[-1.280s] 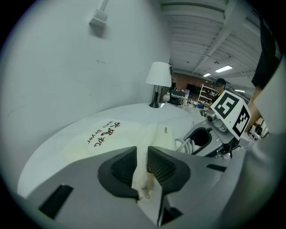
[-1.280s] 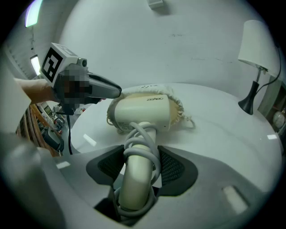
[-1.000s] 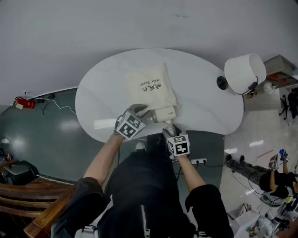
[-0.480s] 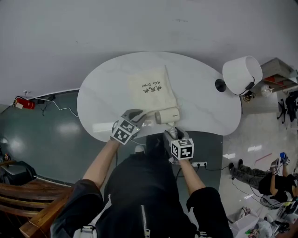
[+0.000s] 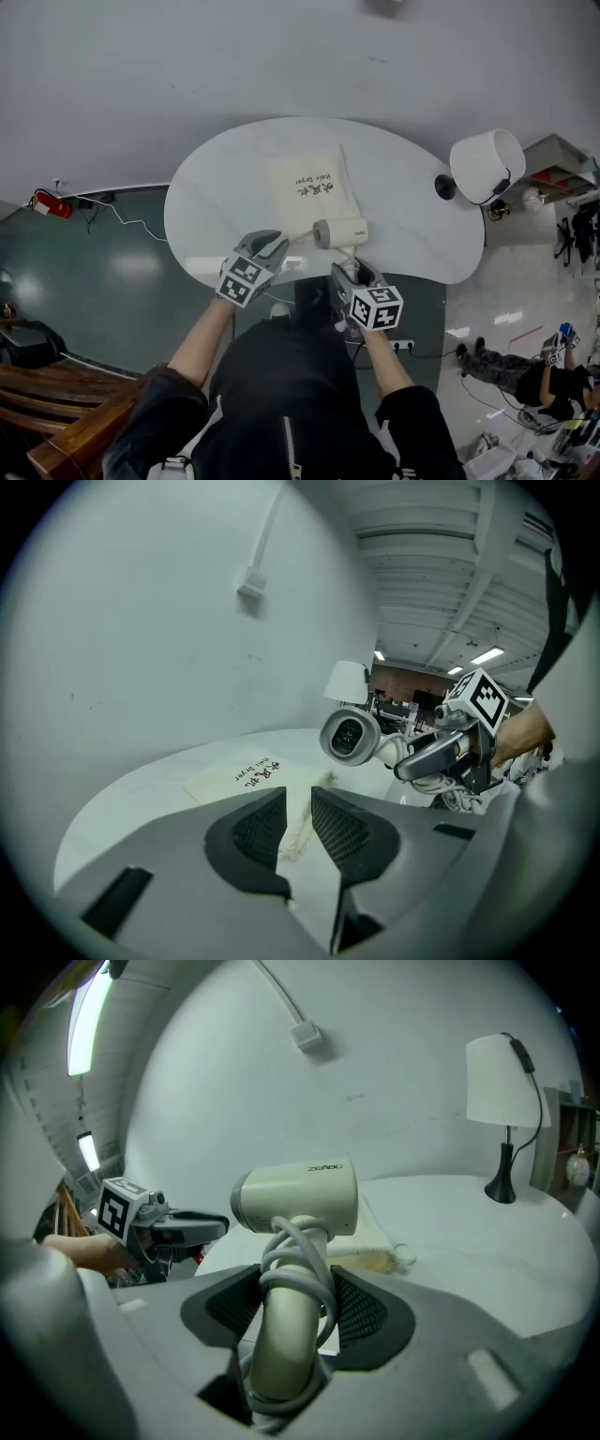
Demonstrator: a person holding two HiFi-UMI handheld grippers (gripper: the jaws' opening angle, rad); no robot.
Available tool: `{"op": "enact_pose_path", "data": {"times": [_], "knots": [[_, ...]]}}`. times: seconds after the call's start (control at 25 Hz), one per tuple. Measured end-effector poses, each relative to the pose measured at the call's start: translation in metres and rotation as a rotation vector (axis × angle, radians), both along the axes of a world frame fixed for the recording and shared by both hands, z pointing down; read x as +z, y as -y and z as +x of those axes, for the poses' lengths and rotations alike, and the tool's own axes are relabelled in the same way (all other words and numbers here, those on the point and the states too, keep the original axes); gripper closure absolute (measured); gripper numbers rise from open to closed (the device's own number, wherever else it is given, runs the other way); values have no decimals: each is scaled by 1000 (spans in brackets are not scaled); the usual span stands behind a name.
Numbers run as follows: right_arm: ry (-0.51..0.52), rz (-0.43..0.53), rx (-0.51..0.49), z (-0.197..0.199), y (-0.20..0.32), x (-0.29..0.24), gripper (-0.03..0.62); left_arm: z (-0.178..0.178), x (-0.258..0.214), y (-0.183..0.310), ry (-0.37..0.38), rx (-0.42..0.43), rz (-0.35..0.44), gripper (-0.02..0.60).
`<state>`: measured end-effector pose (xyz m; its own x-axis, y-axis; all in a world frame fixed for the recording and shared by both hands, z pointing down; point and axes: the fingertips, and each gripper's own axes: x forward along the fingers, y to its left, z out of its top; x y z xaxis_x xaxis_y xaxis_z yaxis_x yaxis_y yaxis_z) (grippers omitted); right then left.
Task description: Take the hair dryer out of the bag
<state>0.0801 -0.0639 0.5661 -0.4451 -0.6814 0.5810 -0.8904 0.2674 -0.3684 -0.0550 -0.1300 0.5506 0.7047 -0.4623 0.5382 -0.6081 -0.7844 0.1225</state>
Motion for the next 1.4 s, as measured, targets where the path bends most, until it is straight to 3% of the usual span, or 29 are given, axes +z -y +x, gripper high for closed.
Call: {"op": "enact_pose_path", "data": {"times": [0.44, 0.64, 0.88, 1.4], "knots": [[86, 97, 12, -19, 11, -56, 368, -39, -51, 3, -63, -149, 138, 523], [135, 129, 32, -21, 11, -75, 369, -48, -67, -6, -128, -189, 147, 546], [162, 170, 41, -25, 6, -95, 370, -47, -77, -19, -168, -178, 152, 552], [207, 202, 60, -33, -14, -105, 370, -44, -83, -39, -141, -127, 182, 552]]}}
